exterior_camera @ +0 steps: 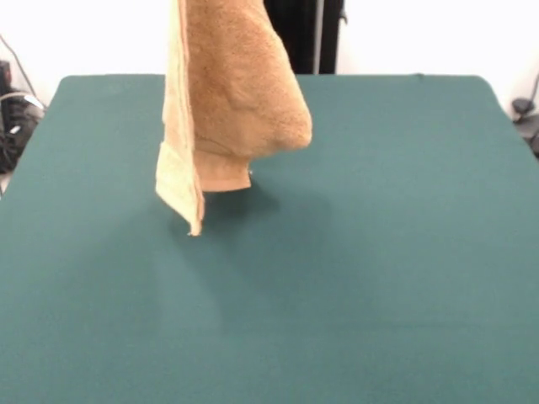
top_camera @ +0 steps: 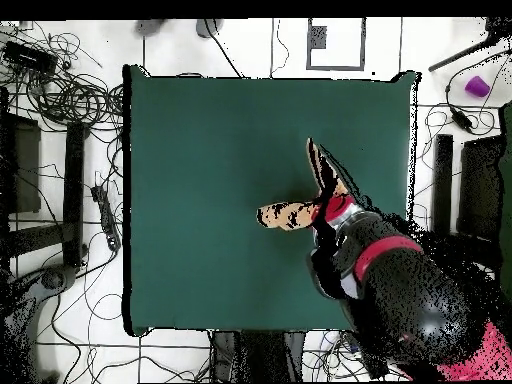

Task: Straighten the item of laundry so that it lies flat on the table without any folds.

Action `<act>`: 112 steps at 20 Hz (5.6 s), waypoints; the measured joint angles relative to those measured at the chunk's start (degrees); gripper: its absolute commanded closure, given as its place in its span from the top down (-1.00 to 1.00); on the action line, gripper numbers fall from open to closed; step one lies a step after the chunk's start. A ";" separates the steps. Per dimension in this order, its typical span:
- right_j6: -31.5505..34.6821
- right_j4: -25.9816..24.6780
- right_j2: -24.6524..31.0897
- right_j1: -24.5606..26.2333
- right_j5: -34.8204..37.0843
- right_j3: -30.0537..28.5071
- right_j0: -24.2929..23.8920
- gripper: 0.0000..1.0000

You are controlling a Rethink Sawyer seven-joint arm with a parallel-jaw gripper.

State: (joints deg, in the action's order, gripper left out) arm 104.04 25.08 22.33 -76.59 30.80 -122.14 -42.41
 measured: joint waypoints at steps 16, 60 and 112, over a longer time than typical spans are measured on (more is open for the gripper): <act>0.00 2.87 -0.99 -8.91 1.62 -0.01 2.45 -1.00; 0.00 -8.33 7.10 16.33 -11.68 6.67 0.36 -1.00; 0.07 -7.95 -3.62 36.62 -47.17 11.56 29.47 -1.00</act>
State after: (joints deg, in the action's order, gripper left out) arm 104.11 17.13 18.71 -39.97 -16.37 -110.58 -12.93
